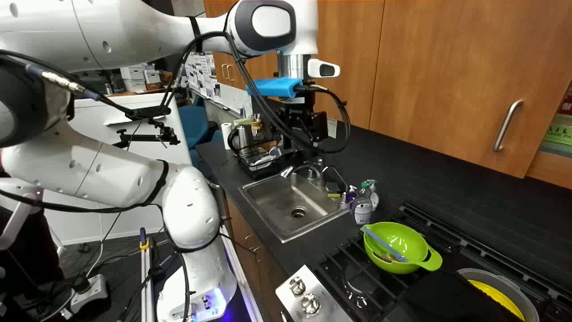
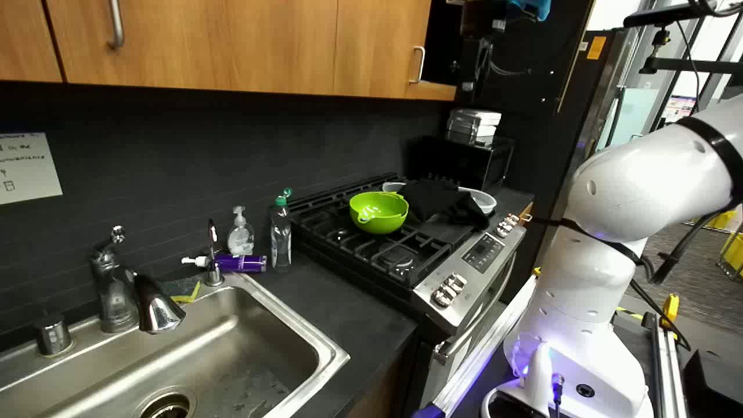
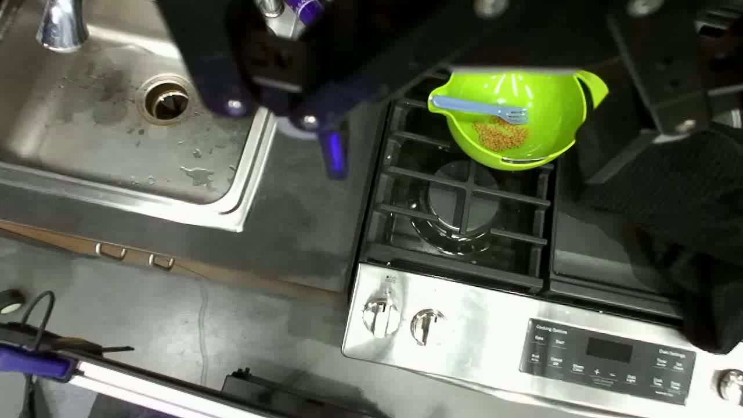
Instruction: Open the left door of the top rightmost cabinet
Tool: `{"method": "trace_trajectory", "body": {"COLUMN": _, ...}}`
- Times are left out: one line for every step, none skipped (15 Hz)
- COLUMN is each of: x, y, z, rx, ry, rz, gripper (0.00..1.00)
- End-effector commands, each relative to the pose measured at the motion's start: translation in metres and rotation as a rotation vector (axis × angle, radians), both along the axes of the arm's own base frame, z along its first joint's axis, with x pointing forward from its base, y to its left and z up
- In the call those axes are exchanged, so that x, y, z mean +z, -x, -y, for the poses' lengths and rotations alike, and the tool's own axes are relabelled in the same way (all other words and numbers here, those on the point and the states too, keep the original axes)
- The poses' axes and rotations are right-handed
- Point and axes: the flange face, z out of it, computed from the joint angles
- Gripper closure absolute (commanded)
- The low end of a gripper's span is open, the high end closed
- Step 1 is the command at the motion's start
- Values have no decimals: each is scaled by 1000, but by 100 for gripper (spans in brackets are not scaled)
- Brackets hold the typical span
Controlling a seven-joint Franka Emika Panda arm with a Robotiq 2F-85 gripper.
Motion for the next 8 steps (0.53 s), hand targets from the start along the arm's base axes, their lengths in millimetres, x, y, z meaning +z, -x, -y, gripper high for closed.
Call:
{"method": "trace_trajectory", "body": {"x": 1, "y": 0, "z": 0, "rx": 0, "ry": 0, "rz": 0, "gripper": 0}}
{"method": "trace_trajectory", "body": {"x": 5, "y": 0, "z": 2, "rx": -6, "ry": -16, "rz": 13, "gripper": 0}}
{"method": "trace_trajectory", "body": {"x": 10, "y": 1, "z": 5, "rx": -18, "ry": -31, "rz": 36, "gripper": 0}}
{"method": "trace_trajectory", "body": {"x": 15, "y": 0, "z": 8, "rx": -32, "ry": -47, "rz": 62, "gripper": 0}}
{"method": "trace_trajectory", "body": {"x": 24, "y": 1, "z": 14, "rx": -52, "ry": -69, "rz": 96, "gripper": 0}}
{"method": "trace_trajectory", "body": {"x": 32, "y": 1, "z": 19, "rx": -67, "ry": -89, "rz": 126, "gripper": 0}}
{"method": "trace_trajectory", "body": {"x": 43, "y": 4, "z": 25, "rx": -82, "ry": -116, "rz": 161, "gripper": 0}}
{"method": "trace_trajectory", "body": {"x": 56, "y": 9, "z": 31, "rx": -99, "ry": -142, "rz": 205, "gripper": 0}}
